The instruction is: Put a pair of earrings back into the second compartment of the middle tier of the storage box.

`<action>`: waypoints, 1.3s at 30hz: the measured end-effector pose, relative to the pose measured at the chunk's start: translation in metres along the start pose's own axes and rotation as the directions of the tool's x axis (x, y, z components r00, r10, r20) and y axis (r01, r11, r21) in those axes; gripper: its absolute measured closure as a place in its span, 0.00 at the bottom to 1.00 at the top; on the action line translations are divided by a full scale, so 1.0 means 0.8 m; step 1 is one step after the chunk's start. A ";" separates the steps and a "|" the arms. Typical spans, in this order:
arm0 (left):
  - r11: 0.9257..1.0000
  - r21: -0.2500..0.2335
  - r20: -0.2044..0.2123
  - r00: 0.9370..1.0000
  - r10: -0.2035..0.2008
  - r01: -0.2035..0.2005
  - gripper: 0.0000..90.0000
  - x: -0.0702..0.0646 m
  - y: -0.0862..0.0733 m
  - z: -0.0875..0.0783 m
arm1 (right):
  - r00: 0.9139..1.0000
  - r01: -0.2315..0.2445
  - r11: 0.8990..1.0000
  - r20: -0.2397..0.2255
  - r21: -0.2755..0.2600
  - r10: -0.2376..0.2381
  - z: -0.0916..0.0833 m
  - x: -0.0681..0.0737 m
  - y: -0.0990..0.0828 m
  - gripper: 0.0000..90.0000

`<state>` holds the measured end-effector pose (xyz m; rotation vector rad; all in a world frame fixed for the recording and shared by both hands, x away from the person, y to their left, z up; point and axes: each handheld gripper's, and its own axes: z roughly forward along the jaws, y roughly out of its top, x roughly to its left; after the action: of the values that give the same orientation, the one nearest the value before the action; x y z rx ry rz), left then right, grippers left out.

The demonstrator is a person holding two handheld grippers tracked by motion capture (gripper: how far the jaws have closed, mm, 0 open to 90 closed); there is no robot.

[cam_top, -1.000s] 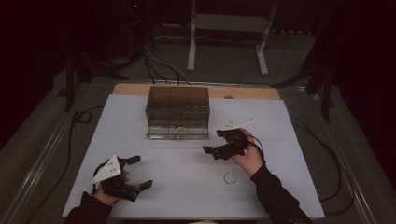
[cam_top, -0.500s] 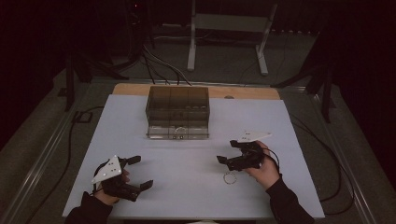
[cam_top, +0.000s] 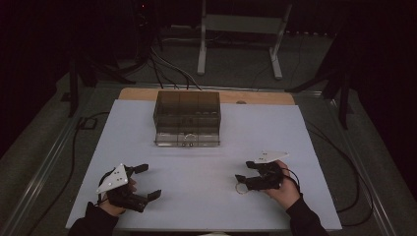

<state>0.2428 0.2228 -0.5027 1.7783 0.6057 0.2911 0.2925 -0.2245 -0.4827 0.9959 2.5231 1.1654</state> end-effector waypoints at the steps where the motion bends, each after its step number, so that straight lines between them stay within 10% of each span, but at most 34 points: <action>1: 1.000 0.001 0.000 1.000 0.001 -0.001 0.00 0.000 0.000 0.000 | 1.000 -0.002 1.000 -0.001 0.013 0.002 0.001 0.000 -0.004 0.39; 21: 1.000 -0.001 0.003 1.000 -0.003 0.003 0.00 0.001 0.000 0.000 | 0.990 0.132 0.976 0.021 0.171 -0.137 0.023 0.011 -0.026 0.84; 39: 1.000 0.008 0.004 1.000 0.005 -0.005 0.00 0.000 0.000 0.001 | 0.995 0.099 0.980 0.003 0.175 -0.101 0.022 0.006 -0.023 0.97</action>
<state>0.2434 0.2222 -0.5030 1.7878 0.6011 0.2889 0.2873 -0.2195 -0.5074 0.8985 2.6684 0.9205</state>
